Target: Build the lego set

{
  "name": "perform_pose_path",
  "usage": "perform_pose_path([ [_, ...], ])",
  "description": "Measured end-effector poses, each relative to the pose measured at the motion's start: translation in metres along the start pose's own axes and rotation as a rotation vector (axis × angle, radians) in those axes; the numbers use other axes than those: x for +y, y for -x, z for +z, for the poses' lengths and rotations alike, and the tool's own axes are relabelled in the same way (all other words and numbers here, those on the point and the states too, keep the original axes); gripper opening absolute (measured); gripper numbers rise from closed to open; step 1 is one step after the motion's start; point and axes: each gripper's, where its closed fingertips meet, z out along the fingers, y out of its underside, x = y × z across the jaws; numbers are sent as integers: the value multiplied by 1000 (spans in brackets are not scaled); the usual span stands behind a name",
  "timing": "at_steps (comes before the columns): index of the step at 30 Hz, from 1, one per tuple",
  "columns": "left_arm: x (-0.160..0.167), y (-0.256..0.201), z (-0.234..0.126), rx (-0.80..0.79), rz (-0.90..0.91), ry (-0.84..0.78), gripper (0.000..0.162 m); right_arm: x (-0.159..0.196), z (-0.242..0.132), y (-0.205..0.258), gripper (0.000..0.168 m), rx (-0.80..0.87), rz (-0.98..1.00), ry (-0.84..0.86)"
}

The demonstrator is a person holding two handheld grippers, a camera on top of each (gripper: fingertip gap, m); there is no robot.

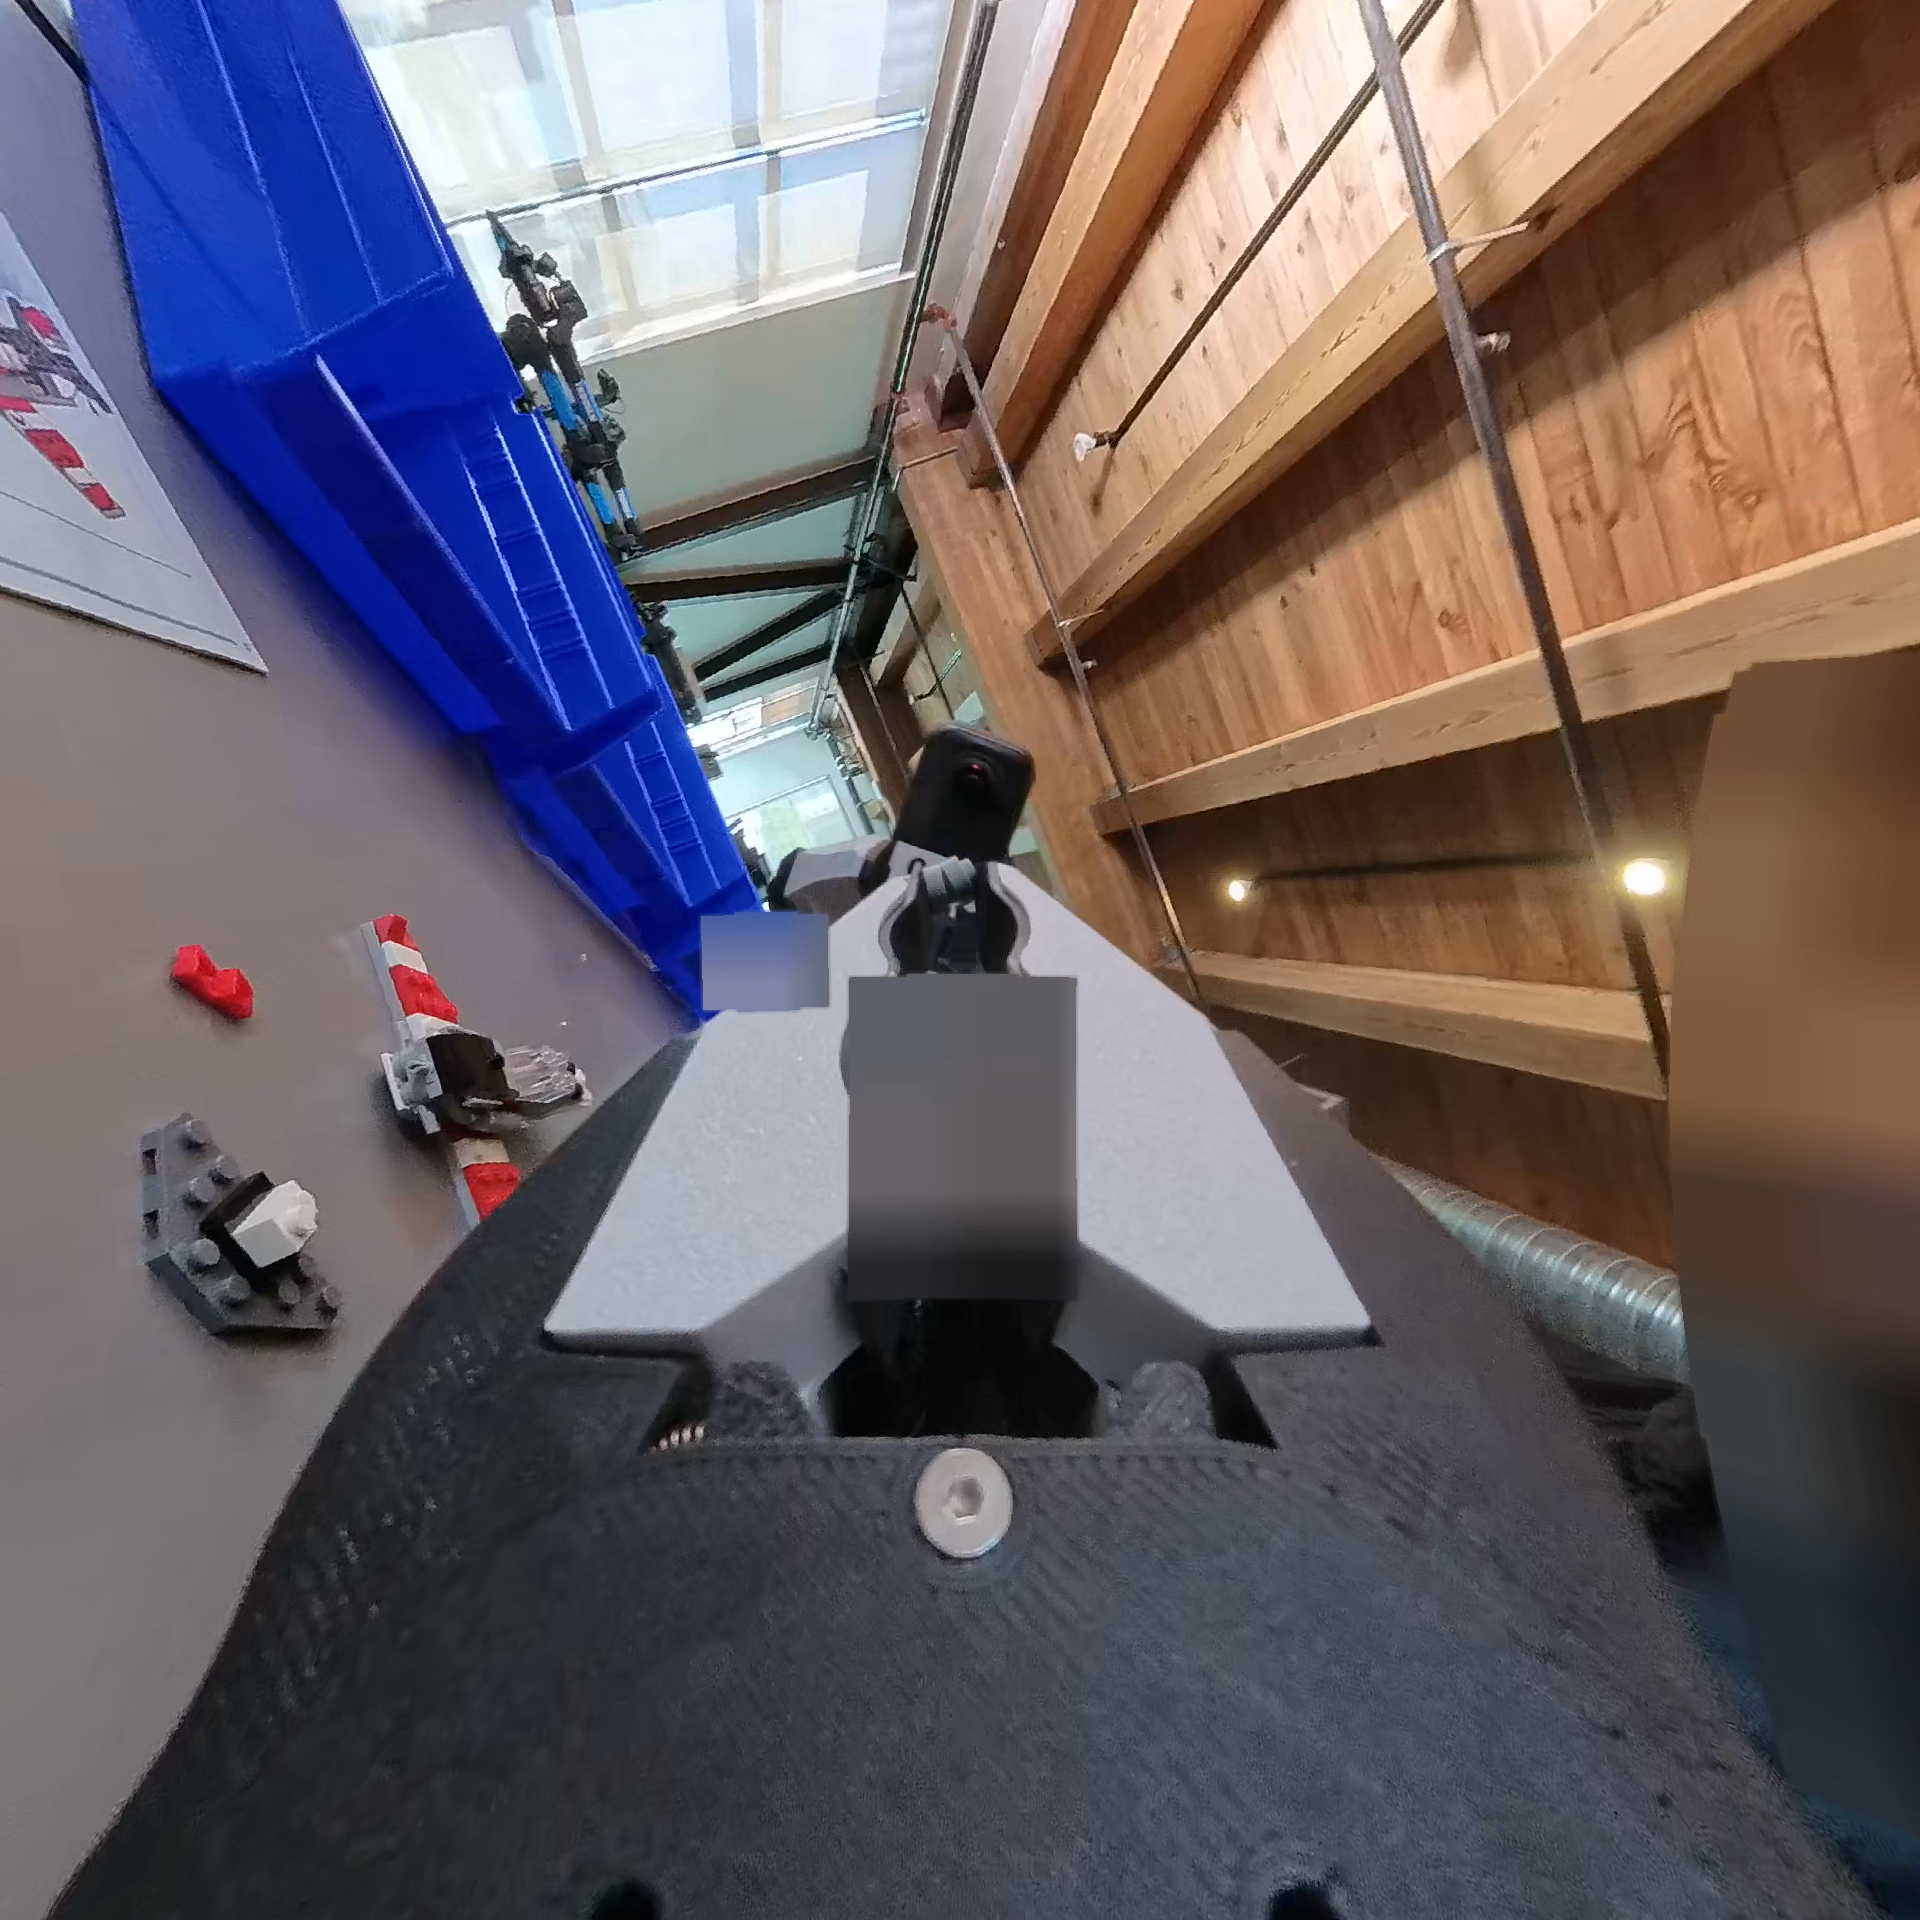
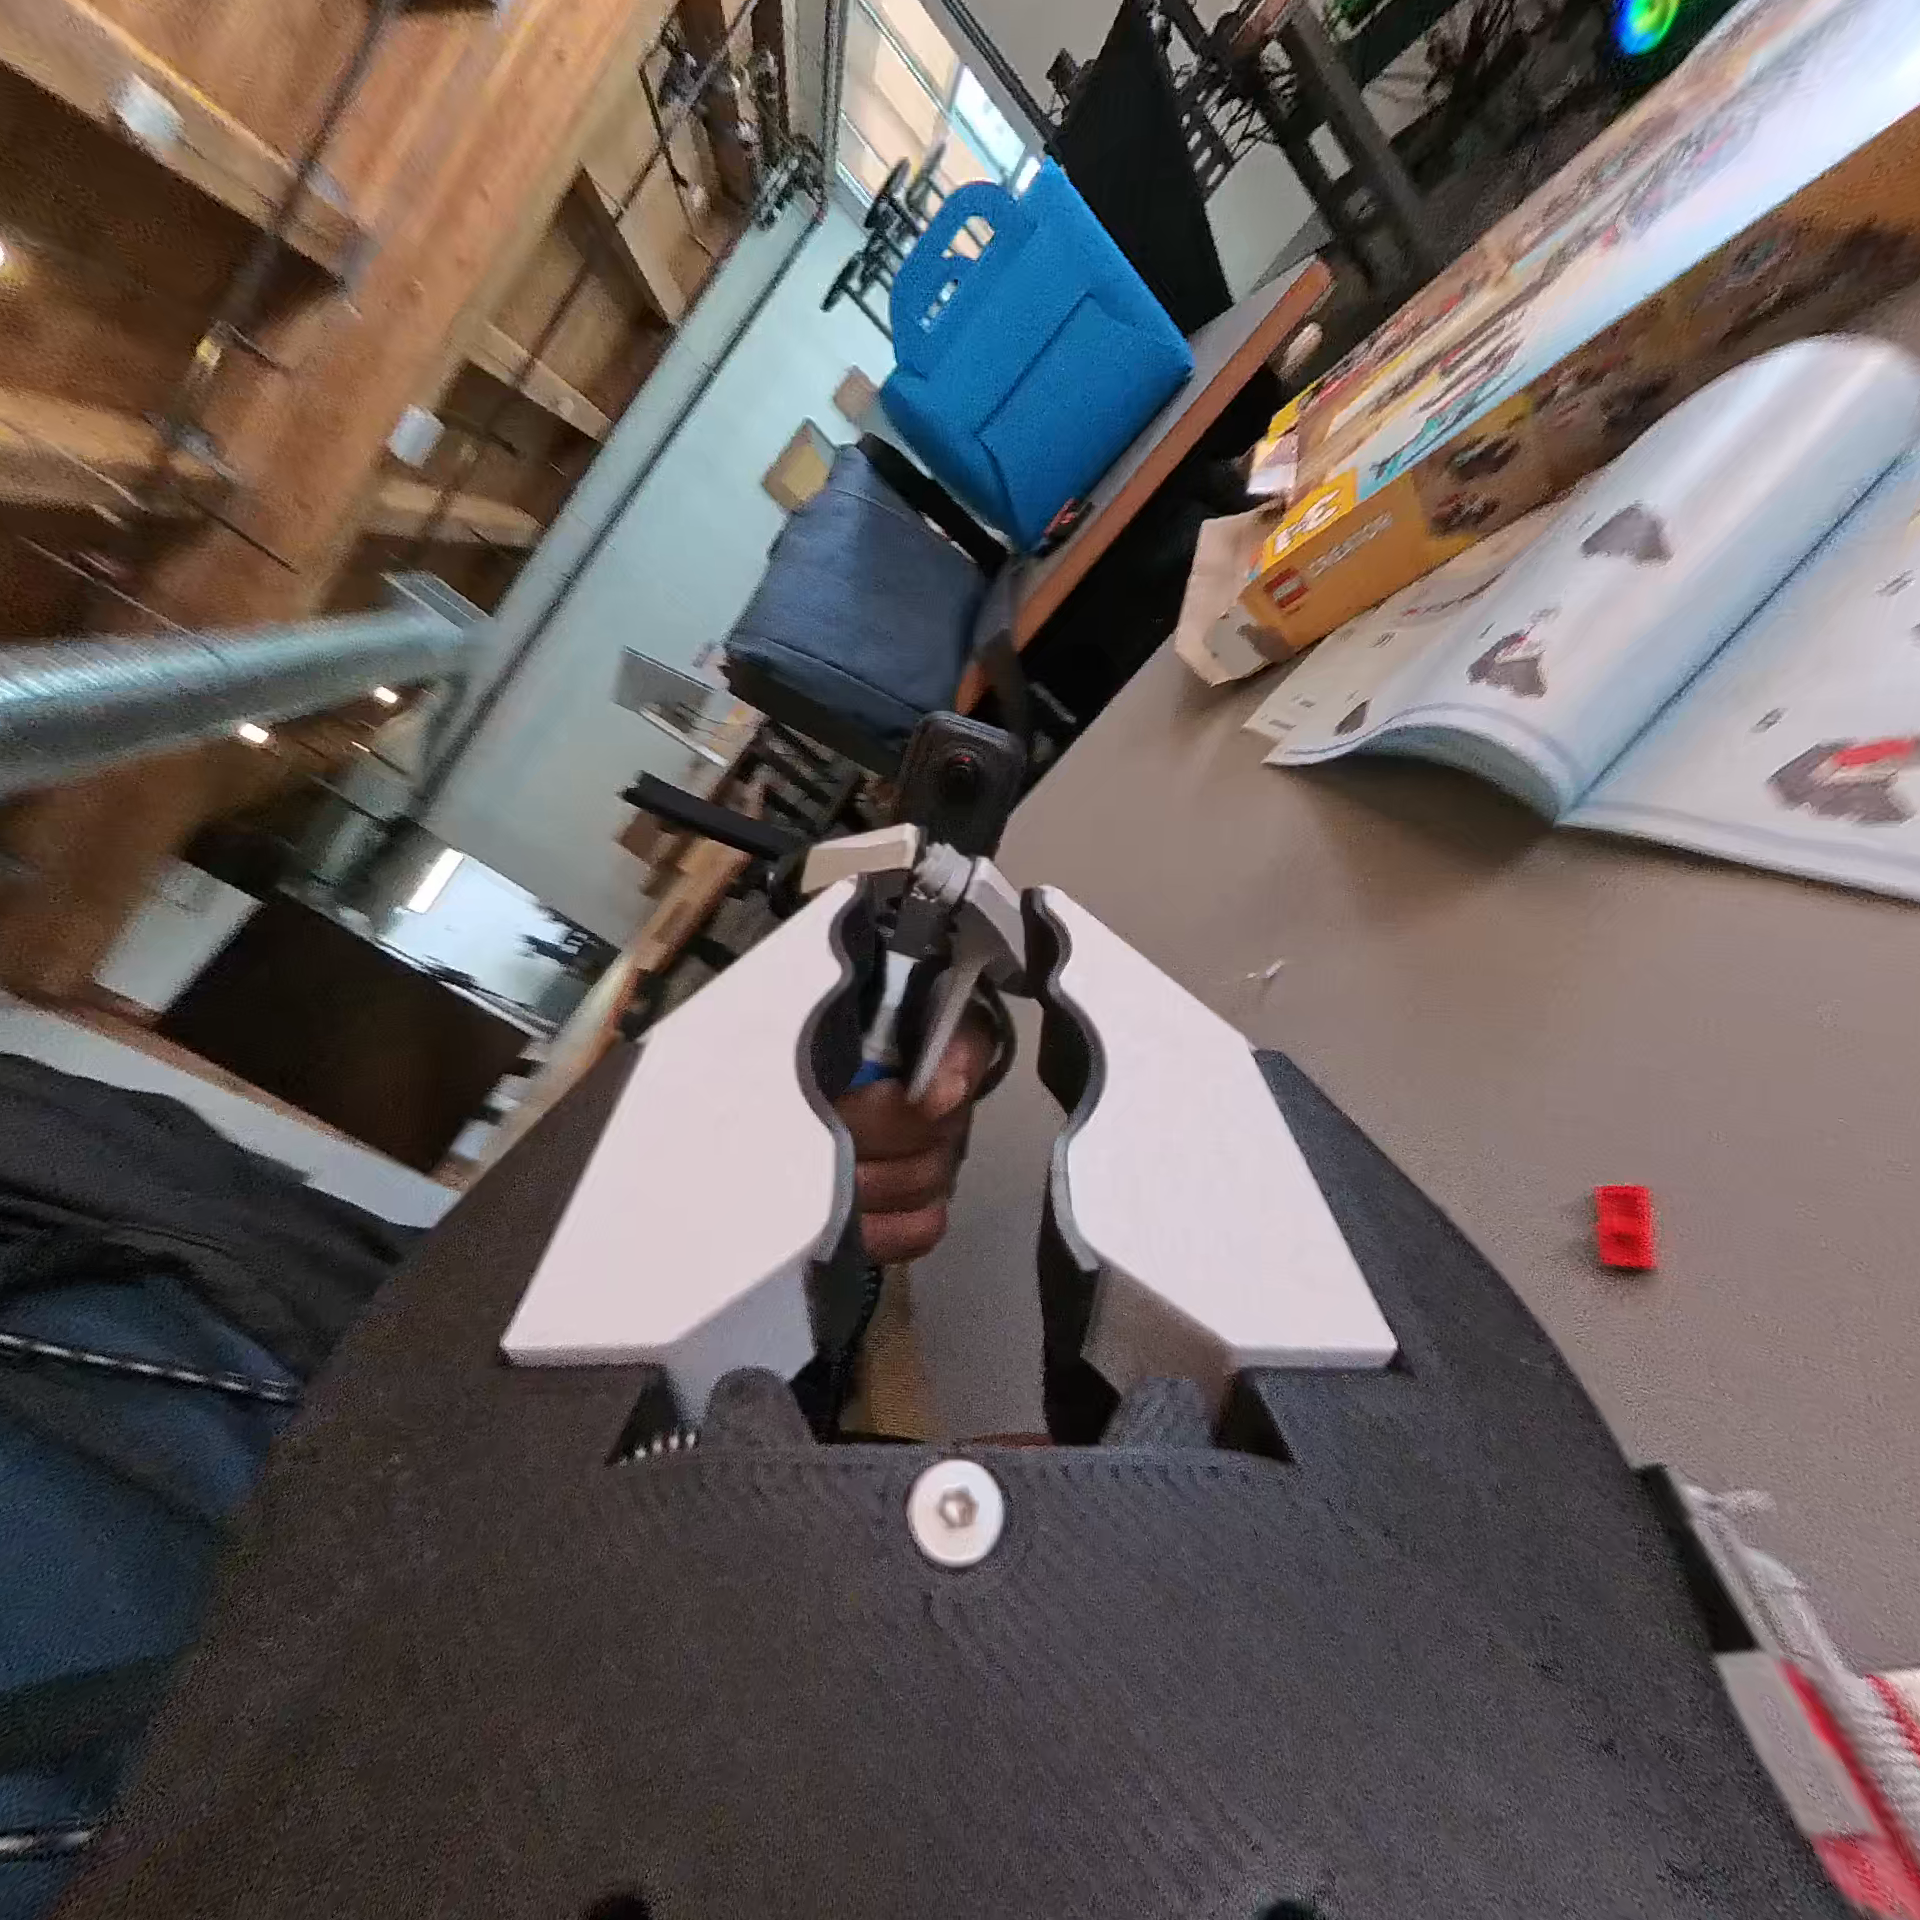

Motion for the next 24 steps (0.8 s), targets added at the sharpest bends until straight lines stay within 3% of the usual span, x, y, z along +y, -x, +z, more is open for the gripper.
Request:
perform_pose_path([
  [9, 3, -2, 2, -36, 82, 33, 8, 1, 2, 6, 17, -108, 183, -19],
  [24, 3, 1, 3, -72, 120, 32, 8, 0, 1, 0, 9, -11, 66, -22],
])
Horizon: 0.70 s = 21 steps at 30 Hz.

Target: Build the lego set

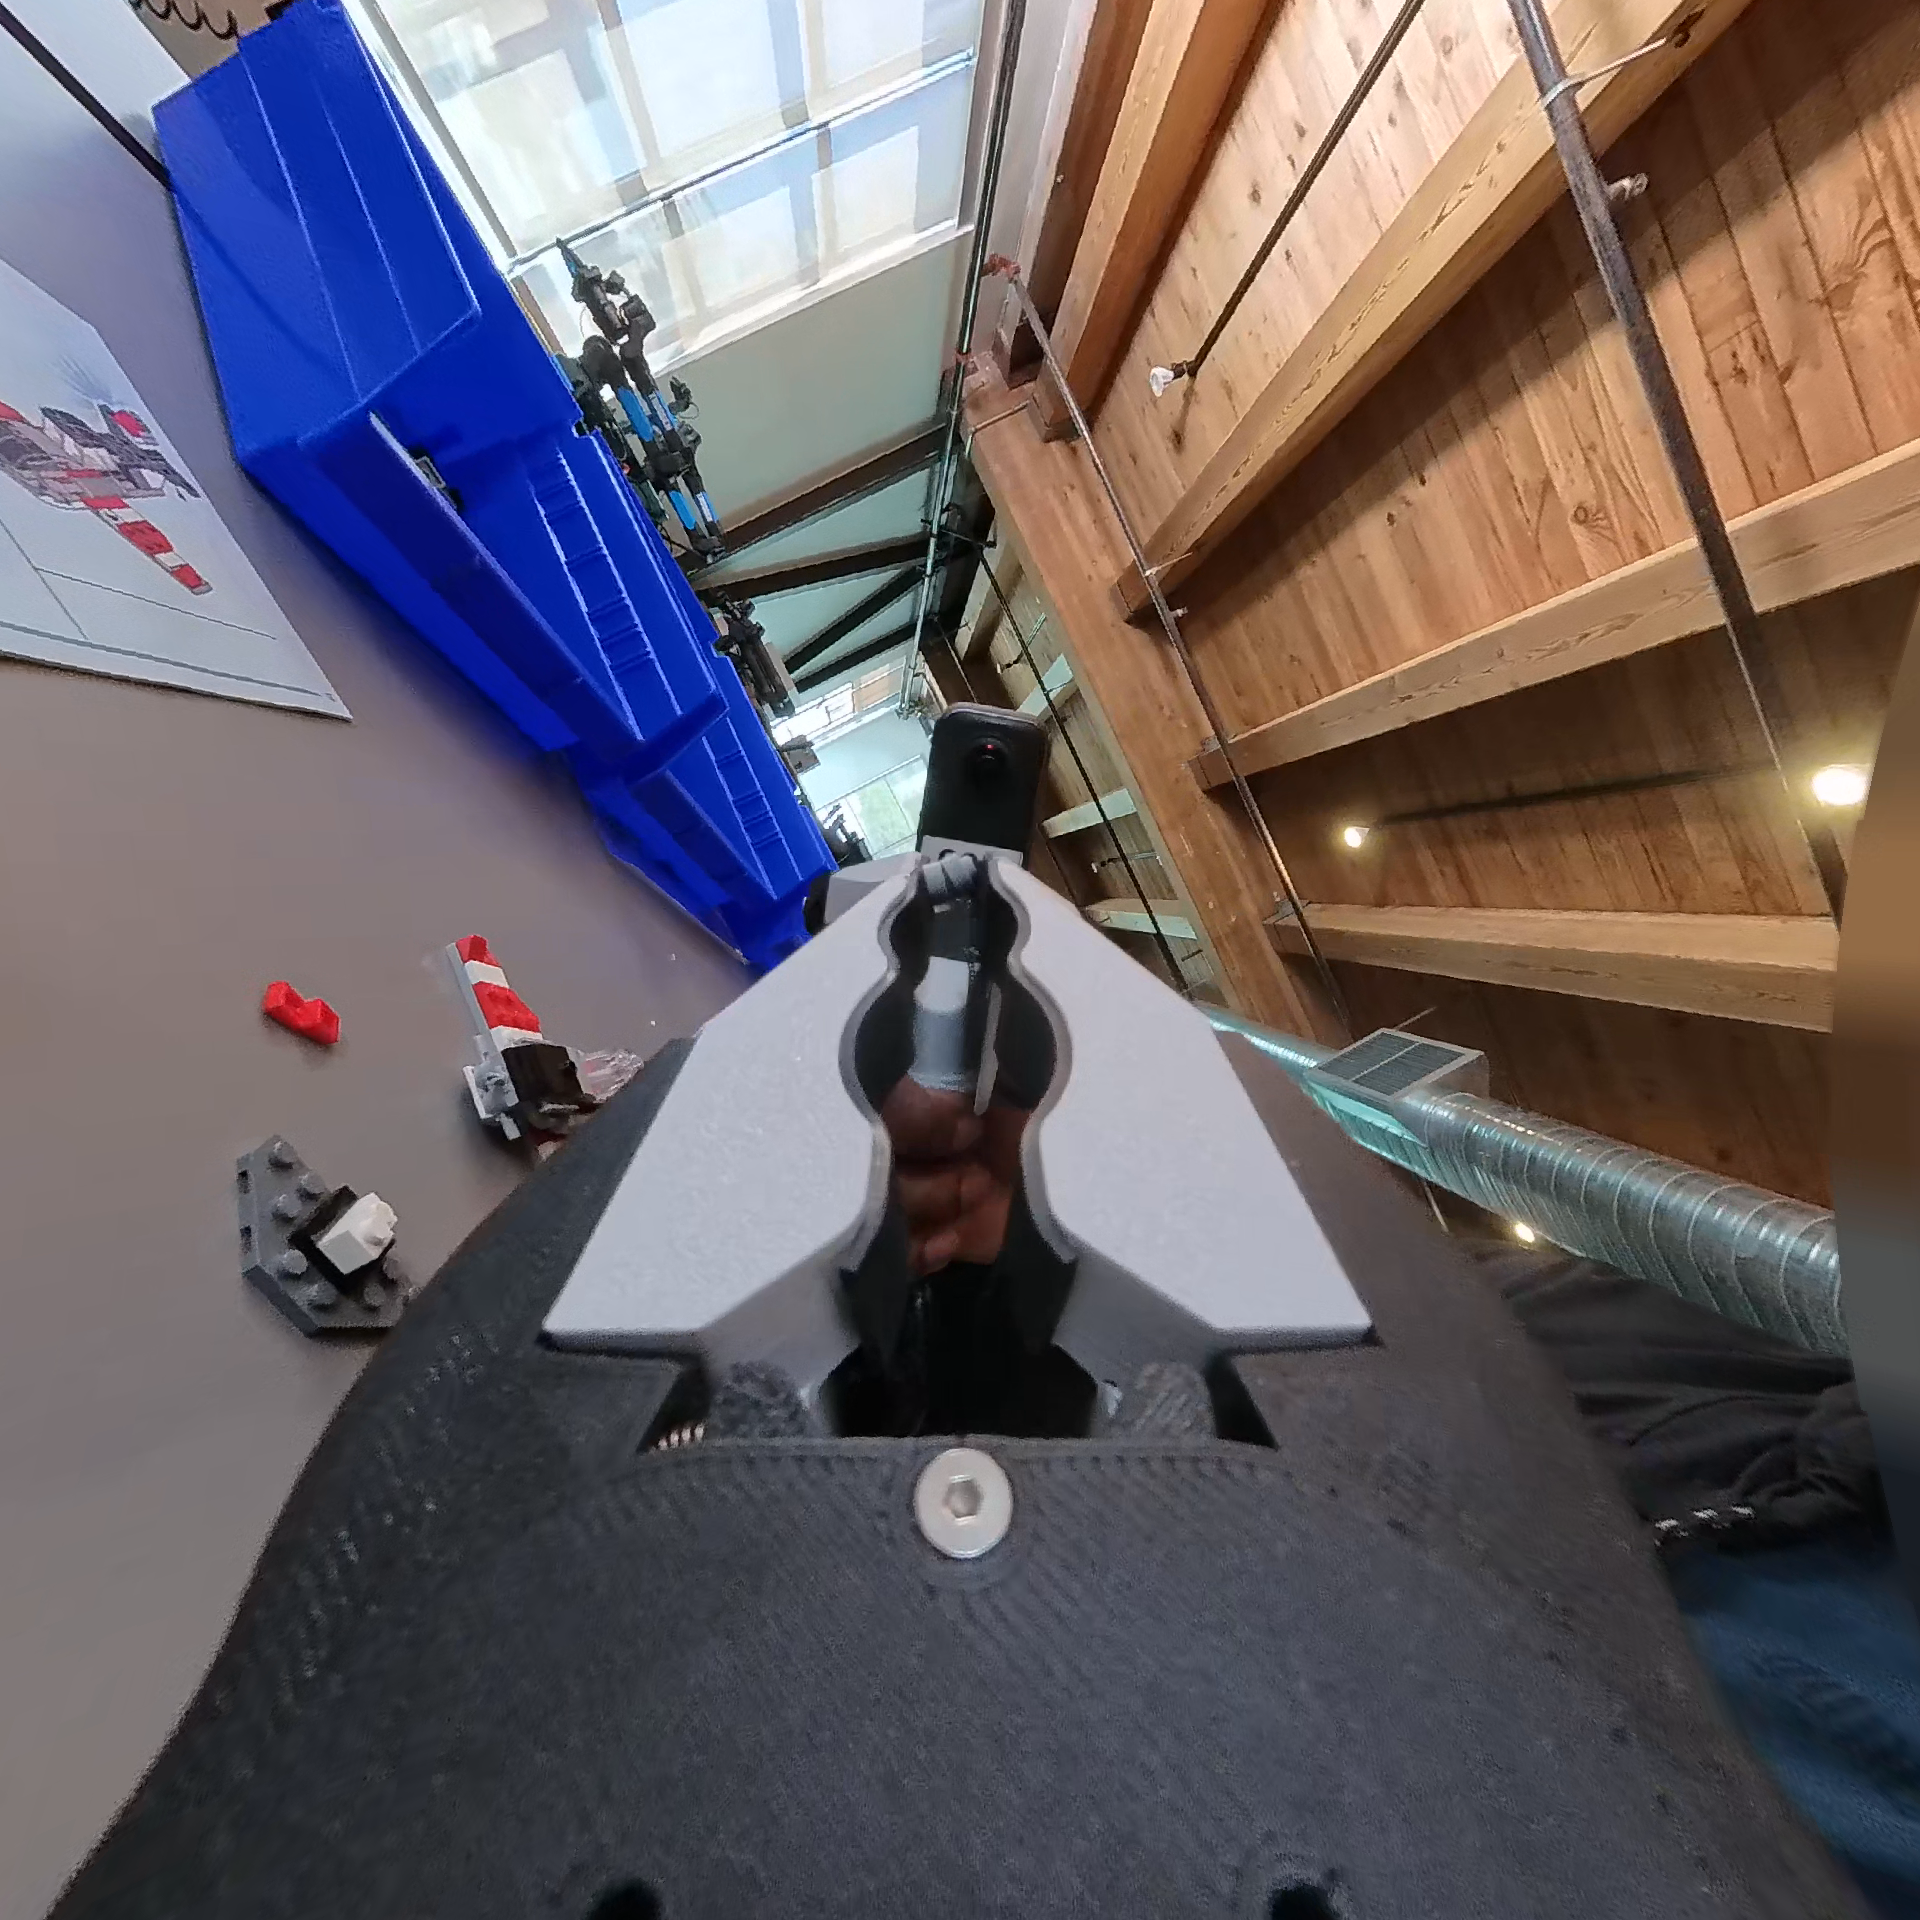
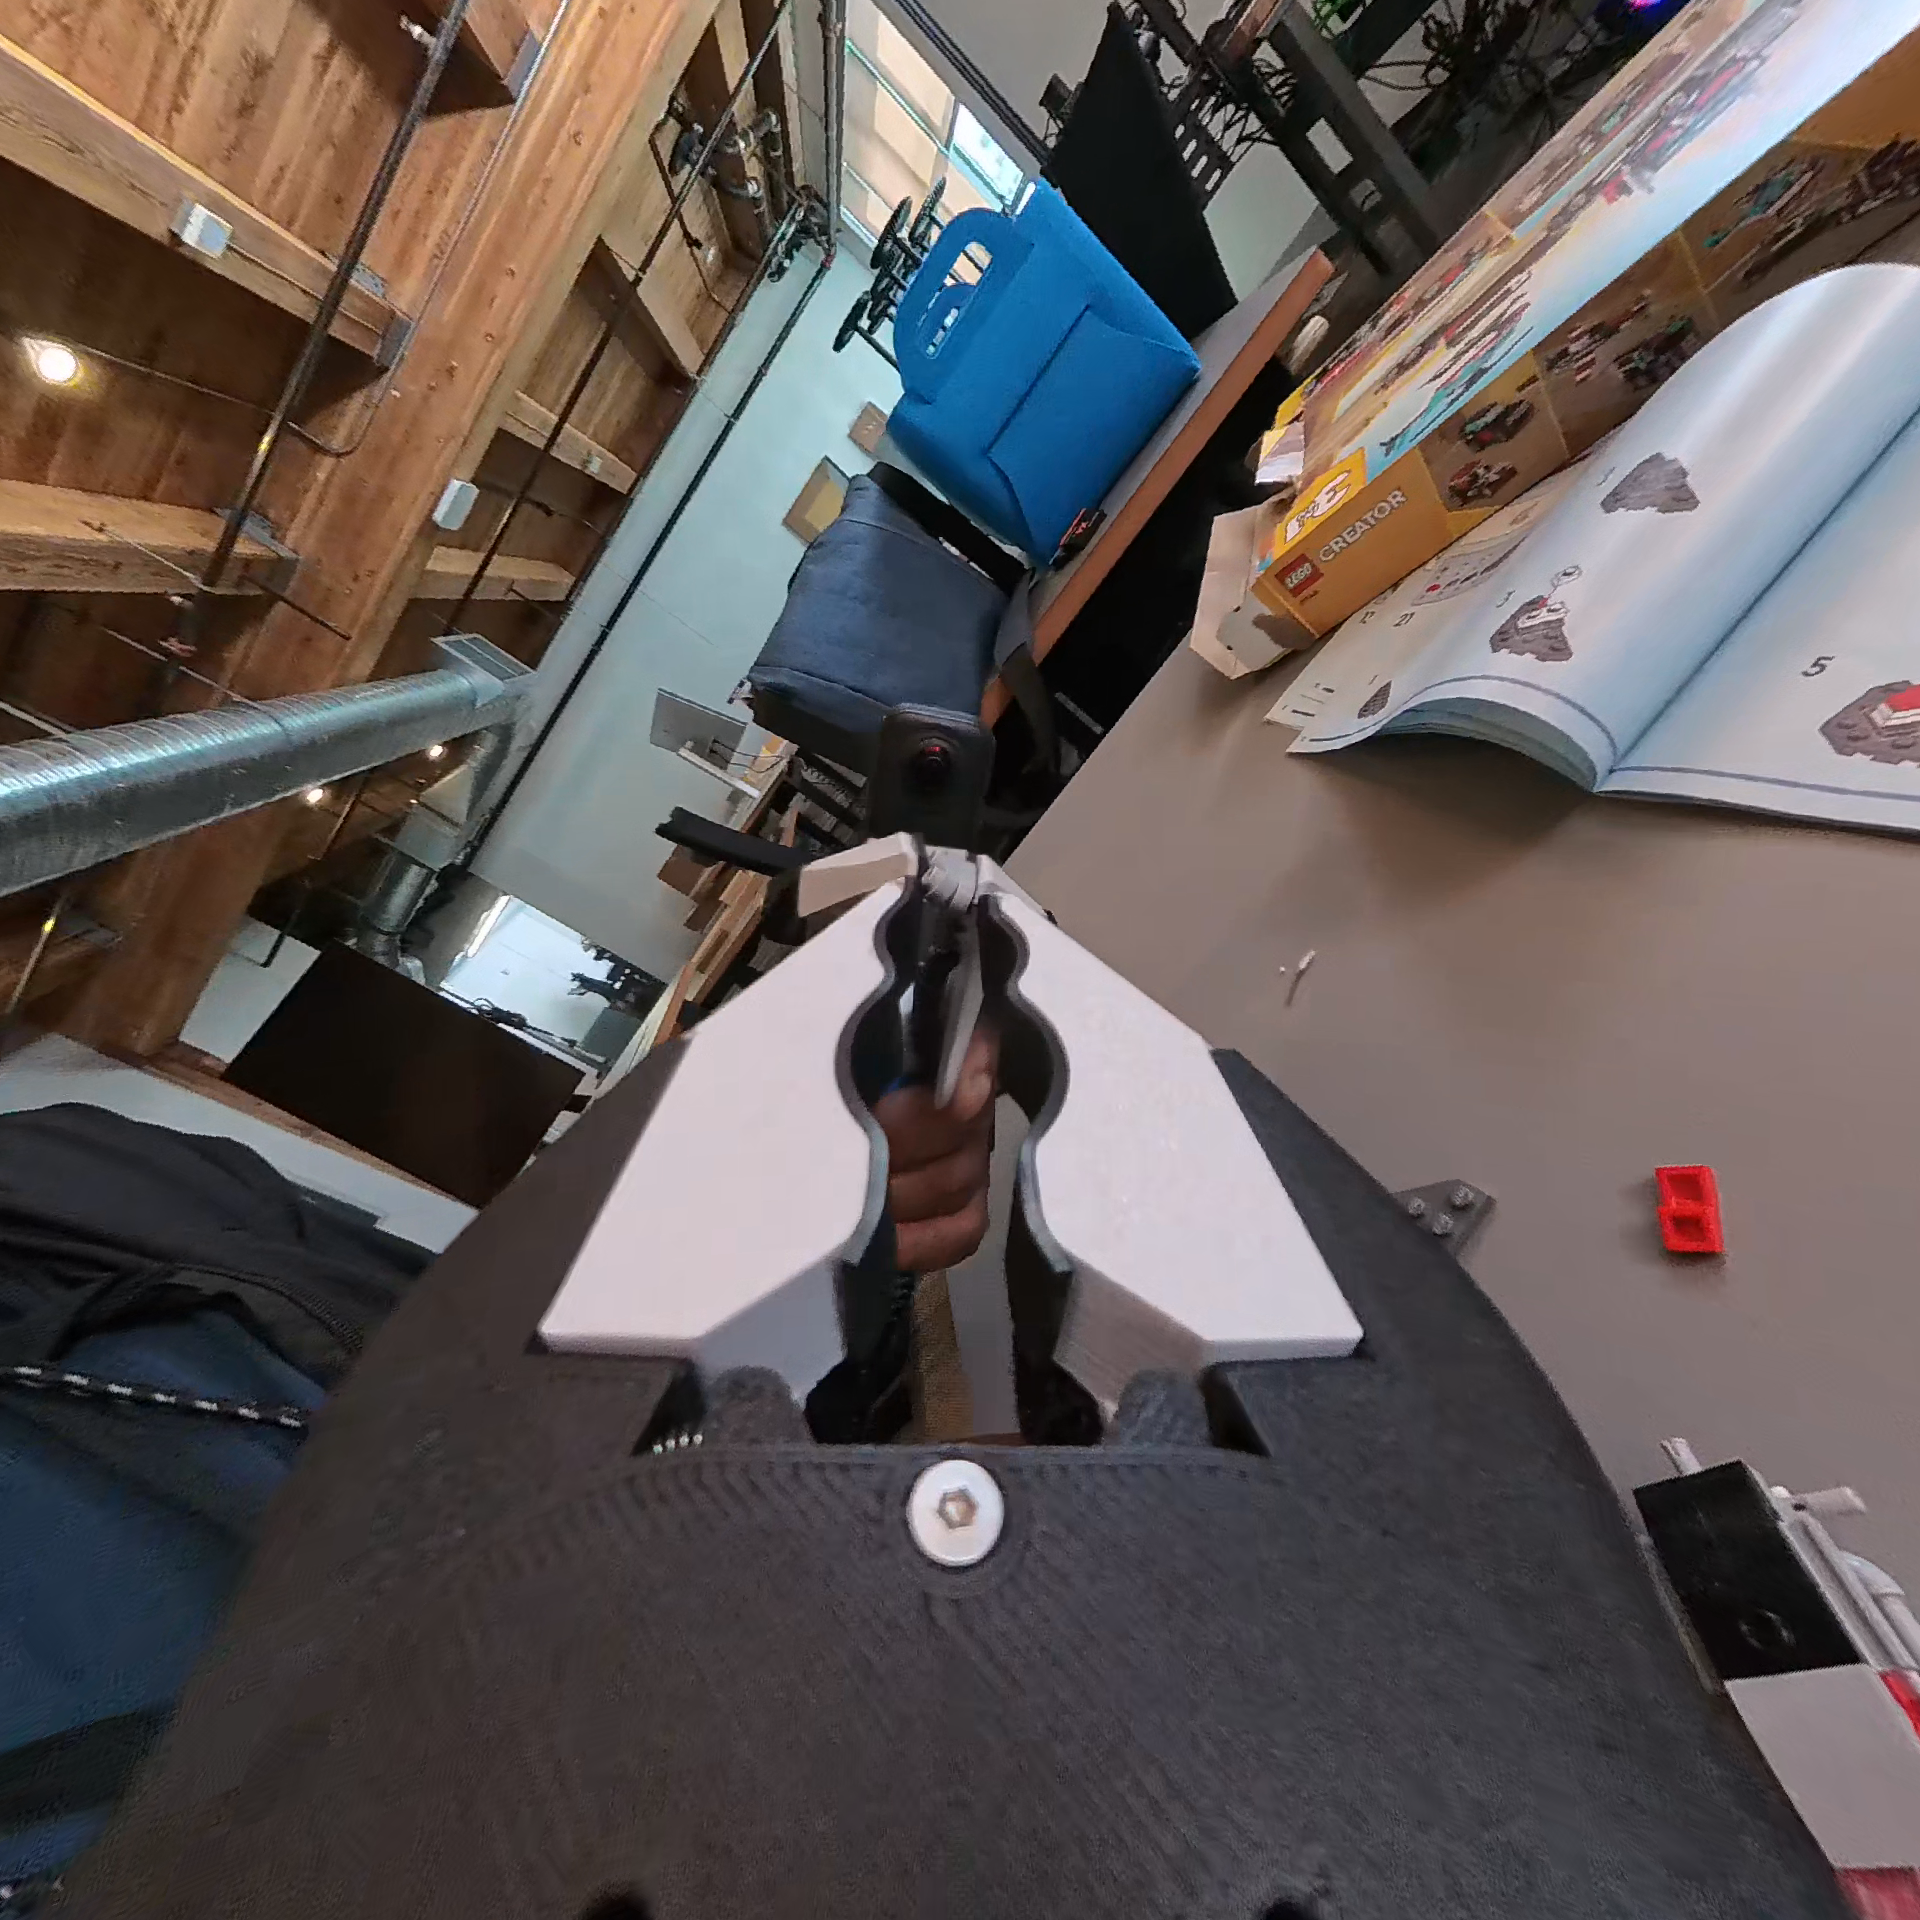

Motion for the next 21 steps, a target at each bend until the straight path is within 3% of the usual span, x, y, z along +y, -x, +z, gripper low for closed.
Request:
perform_pose_path([
  [11, -3, 2, -1, 21, -58, -29, 8, -2, 0, -2, 8, 58, -148, 5],
  [15, -9, 4, -6, 58, -146, -77, 8, -10, -5, -3, 19, 63, -175, -31],
  [21, -6, 7, -5, 98, -236, -85, 8, -10, -5, -9, 21, 98, -288, -32],
])
